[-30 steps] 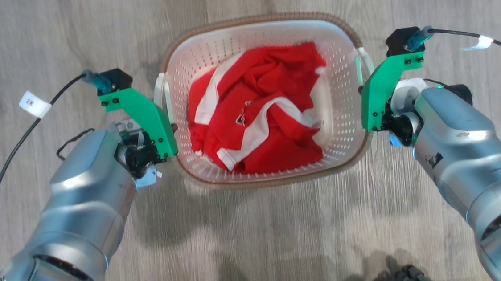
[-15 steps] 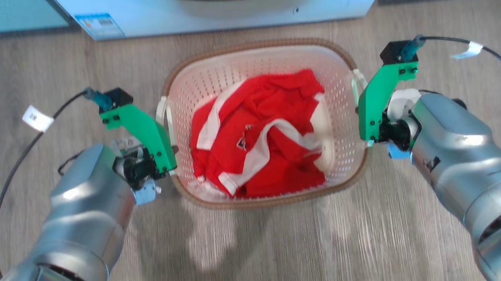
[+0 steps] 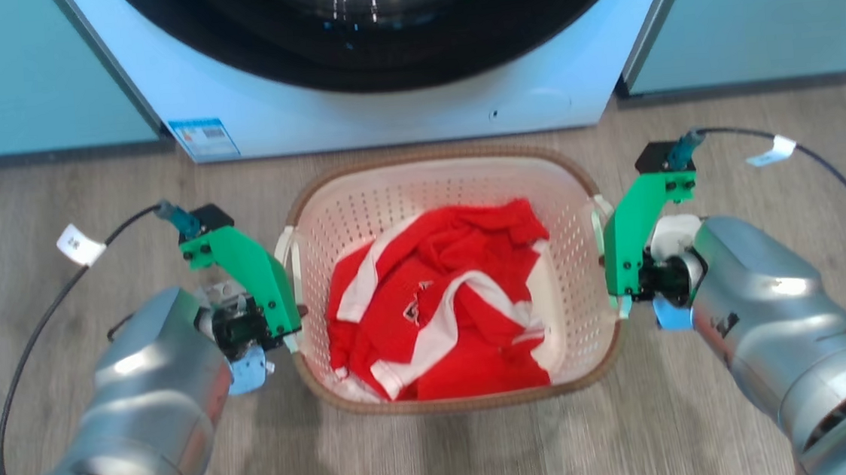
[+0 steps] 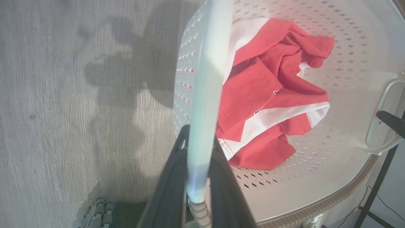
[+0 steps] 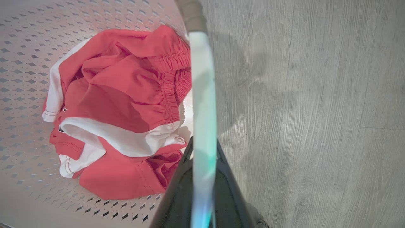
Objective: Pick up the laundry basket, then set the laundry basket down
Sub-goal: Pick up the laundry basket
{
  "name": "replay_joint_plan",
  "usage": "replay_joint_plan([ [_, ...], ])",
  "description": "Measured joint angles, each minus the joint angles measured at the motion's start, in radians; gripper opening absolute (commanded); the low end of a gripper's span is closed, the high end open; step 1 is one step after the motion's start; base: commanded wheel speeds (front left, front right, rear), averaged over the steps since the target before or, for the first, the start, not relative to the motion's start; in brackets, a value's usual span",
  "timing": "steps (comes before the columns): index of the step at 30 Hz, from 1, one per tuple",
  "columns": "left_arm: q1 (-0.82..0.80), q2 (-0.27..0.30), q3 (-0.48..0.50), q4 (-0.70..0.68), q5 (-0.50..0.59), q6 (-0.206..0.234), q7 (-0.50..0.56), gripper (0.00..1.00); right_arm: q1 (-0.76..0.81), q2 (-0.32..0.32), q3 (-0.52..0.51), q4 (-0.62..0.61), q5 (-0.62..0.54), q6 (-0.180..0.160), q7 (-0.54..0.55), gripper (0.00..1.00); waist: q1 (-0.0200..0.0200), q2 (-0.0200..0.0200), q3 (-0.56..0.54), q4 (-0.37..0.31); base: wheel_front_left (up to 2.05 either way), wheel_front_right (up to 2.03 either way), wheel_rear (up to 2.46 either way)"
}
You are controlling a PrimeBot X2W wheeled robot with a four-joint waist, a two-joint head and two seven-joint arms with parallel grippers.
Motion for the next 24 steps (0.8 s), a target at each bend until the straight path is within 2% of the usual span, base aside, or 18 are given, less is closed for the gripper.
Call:
replay_joint_plan([
  [16, 0.110, -0.004, 0.001, 0.014, -0.034, 0.022, 0.088, 0.00, 0.098, 0.011, 0.015, 0.011, 0.030, 0.000, 0.074, 0.00, 0.0000, 0.0000, -0.177, -0.001, 0.00, 0.00, 0.00],
  [24, 0.133, -0.004, 0.001, 0.017, -0.034, 0.036, 0.104, 0.00, 0.121, 0.018, 0.024, 0.016, 0.040, 0.000, 0.092, 0.00, 0.0000, 0.0000, -0.211, -0.001, 0.00, 0.00, 0.00],
])
